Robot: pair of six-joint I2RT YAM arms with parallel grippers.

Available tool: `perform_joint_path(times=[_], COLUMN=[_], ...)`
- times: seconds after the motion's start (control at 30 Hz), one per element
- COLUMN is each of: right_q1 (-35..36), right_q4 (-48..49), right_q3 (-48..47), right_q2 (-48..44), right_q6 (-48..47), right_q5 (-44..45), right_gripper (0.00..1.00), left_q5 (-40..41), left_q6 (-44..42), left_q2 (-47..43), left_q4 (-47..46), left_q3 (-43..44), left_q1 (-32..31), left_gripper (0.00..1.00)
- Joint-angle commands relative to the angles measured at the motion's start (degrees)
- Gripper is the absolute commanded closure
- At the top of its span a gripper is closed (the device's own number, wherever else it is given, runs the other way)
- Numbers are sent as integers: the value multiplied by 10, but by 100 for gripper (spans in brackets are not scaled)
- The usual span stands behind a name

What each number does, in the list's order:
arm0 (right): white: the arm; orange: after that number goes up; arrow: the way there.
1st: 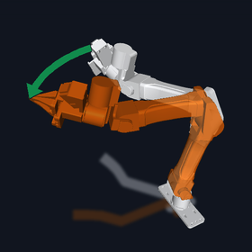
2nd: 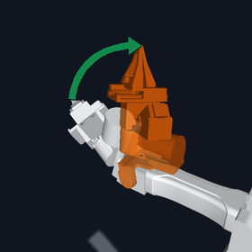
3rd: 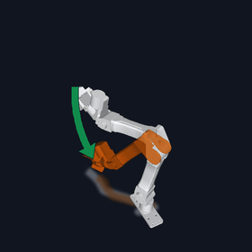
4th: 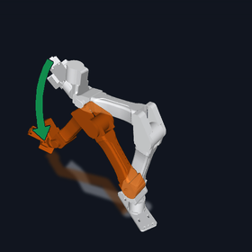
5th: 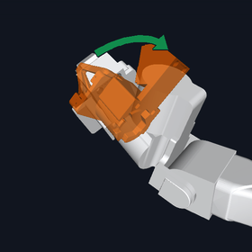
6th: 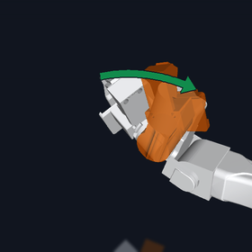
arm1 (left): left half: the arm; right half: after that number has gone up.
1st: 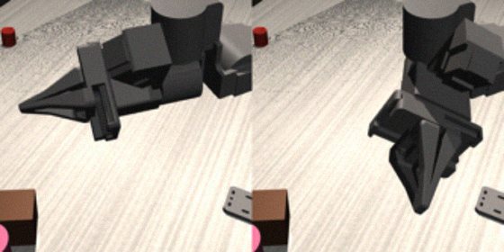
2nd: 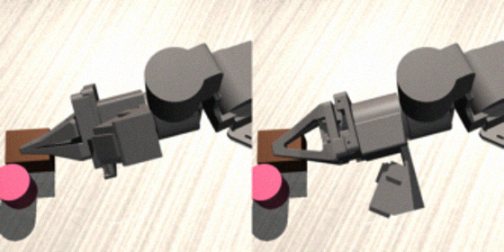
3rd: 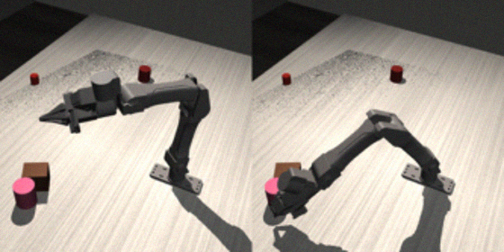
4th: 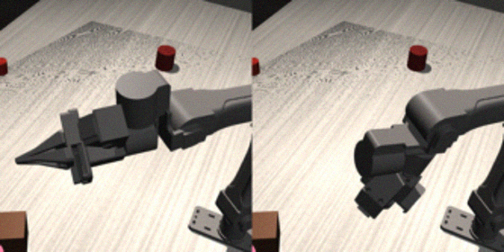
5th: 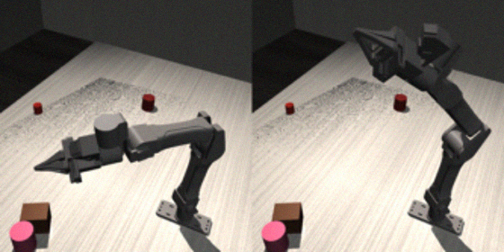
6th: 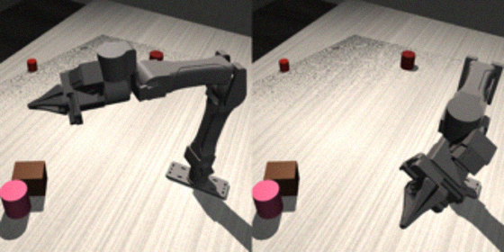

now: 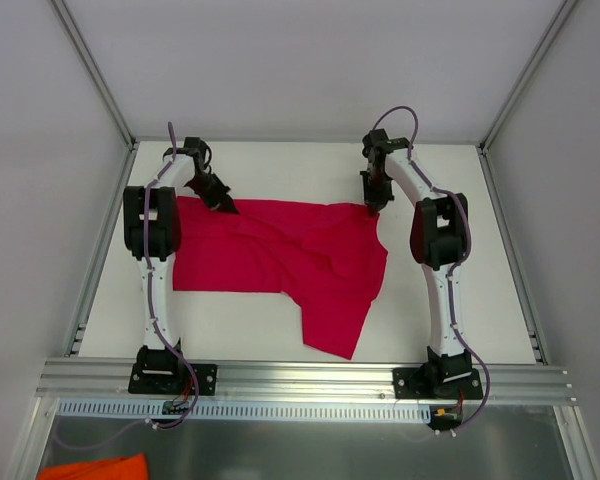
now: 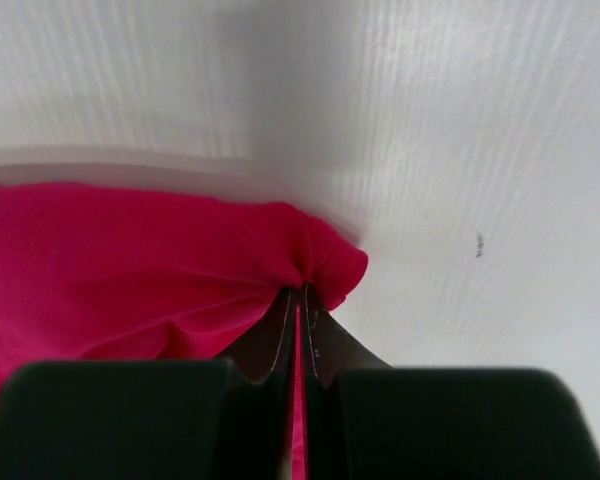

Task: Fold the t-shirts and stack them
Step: Fold the flattened tshirt in 1/3 of the way

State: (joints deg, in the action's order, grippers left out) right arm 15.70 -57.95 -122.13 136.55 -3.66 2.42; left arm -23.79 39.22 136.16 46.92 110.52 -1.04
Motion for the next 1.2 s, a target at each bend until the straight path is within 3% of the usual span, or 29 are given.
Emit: perform_joint_path(times=[0.0,0.27,0.63,1.03,1.07,1.1,1.17], right_q1=[-2,-3,-4,-22,-22,-22,-21], right_q4=[33,108,202,226,224,211,205], right_q3=[3,6,-18,-39,-46,-50,-43], right_q2=[-38,-48,-40,-41,-44,-44,-55], right_q6=[-5,-18,-13,-9,-8,-7,-11], right_q5=[82,171,138,215,211,210,185], right_gripper=[99,99,99,99,96,75,61], left_q5=[30,41,52,52,52,53,52], left_q6=[-25,-34,-43,-42,-42,-42,-40], left_q2=[-31,-40,-52,-63,-64,-65,-70], left_q4=[21,34,46,41,40,40,31], left_q3=[-14,-20,-30,-52,-54,-56,-64], left_q1=[7,9,19,20,19,20,20], left_gripper=[100,100,100,100,100,100,100])
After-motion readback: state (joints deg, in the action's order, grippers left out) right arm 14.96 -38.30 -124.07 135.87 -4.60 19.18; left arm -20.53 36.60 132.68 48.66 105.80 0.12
